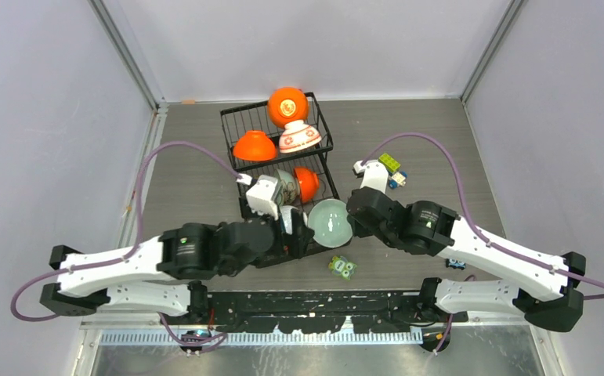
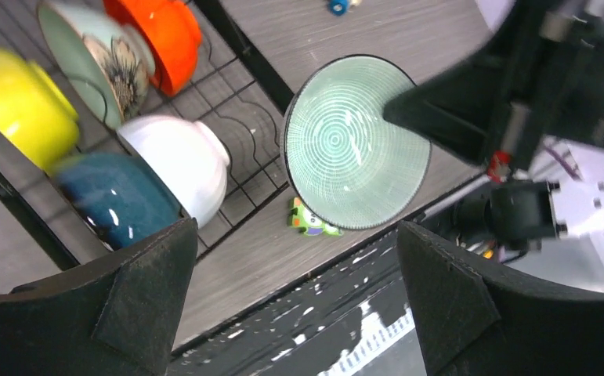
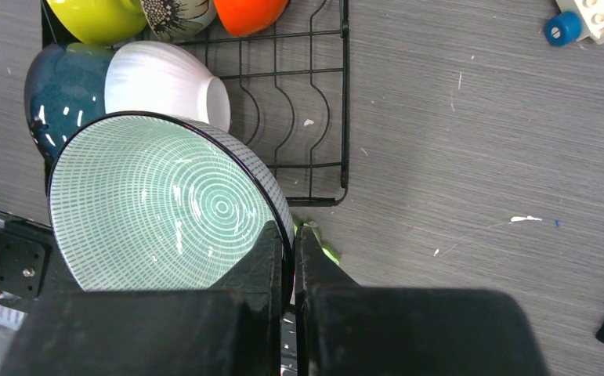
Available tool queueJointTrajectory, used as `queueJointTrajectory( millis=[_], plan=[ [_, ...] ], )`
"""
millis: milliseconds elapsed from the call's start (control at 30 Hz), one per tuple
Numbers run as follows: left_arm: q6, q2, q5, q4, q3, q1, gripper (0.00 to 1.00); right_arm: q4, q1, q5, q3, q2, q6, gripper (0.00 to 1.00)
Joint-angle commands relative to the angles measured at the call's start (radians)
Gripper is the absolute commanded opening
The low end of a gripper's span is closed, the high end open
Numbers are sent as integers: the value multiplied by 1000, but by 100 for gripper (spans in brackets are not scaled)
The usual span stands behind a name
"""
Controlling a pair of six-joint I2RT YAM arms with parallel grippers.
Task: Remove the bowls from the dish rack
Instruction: Place the bowl at the center of the board.
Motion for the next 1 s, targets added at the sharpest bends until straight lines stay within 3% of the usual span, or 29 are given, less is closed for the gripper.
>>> queueJointTrajectory(
  millis=[0,133,300,467,867,967],
  plan=[
    [-325,94,14,-14,71,64,100,119,3,47,13,7,97,1],
    [-404,166,-5,-111,124,107,100,115,2,16,29,23,136,1],
    [-402,161,-15,-57,72,140,98,93,10,17,42,33,162,1],
    [-453,195,-21,-77,62,171,77,78,15,31,45,39,168,1],
    [-467,283,3,-88,64,182,51,58,18,58,78,41,169,1],
    [-475,284,13,-72,46,185,39,58,17,60,77,37,170,1]
  ],
)
